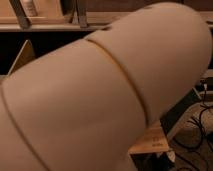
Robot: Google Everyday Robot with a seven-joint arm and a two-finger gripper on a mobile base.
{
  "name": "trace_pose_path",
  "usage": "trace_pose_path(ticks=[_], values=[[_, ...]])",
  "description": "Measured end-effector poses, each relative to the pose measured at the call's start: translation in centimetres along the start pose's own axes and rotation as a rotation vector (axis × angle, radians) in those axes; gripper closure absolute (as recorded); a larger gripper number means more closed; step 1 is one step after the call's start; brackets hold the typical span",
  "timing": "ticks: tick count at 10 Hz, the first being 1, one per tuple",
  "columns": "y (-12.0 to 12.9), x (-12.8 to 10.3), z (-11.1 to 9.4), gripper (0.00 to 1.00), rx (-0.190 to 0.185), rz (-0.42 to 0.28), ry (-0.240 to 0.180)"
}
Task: Stand the bottle upright
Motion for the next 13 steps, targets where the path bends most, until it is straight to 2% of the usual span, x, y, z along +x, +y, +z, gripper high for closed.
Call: trace_pose_path(ticks=[1, 3, 4, 6, 8, 10, 12, 13], values=[[-2.2, -0.5, 0.5, 0.20, 0.049, -0.026, -0.020], [-4.9, -1.1, 1.6, 0.20, 0.109, -0.063, -0.049], [-5.6, -1.2, 1.8, 0.20, 0.123, -0.071, -0.055], [-5.7, -1.3, 1.9, 0.20, 0.127, -0.073, -0.058], [-4.9, -1.1, 2.3, 0.20, 0.117, -0.052, -0.065], [-3.2, 0.0, 4.1, 0.20, 0.102, -0.017, -0.077], [-3.3, 1.6, 5.9, 0.20, 0.121, -0.012, -0.071], [-4.0, 2.7, 7.0, 0.20, 0.142, -0.022, -0.064]])
